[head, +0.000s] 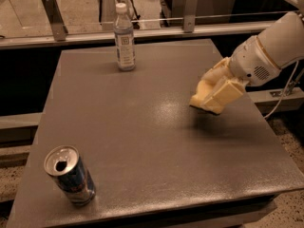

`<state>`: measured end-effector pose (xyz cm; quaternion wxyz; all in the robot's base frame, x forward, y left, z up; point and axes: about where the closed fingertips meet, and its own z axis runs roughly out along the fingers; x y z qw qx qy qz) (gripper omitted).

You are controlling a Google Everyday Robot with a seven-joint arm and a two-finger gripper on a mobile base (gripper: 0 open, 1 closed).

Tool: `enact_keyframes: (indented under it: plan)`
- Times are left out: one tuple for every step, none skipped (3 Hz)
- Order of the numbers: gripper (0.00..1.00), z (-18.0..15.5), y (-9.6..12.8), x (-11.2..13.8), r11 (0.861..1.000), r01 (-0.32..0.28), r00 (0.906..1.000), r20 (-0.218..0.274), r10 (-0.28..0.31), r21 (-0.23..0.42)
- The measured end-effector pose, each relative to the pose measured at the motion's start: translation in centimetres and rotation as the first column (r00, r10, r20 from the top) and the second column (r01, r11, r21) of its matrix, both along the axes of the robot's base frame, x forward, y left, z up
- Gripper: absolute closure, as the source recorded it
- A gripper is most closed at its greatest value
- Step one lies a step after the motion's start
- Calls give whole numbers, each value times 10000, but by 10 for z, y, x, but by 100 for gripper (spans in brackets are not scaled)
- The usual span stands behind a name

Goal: Pick sponge

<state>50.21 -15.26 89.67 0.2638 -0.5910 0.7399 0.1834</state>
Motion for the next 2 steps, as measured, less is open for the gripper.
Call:
enact_keyframes:
  plan:
    - [100, 45, 4, -1, 9886, -242, 9987, 481, 172, 1483]
    - [100, 56, 11, -2, 9825, -319, 9982, 563, 219, 1836]
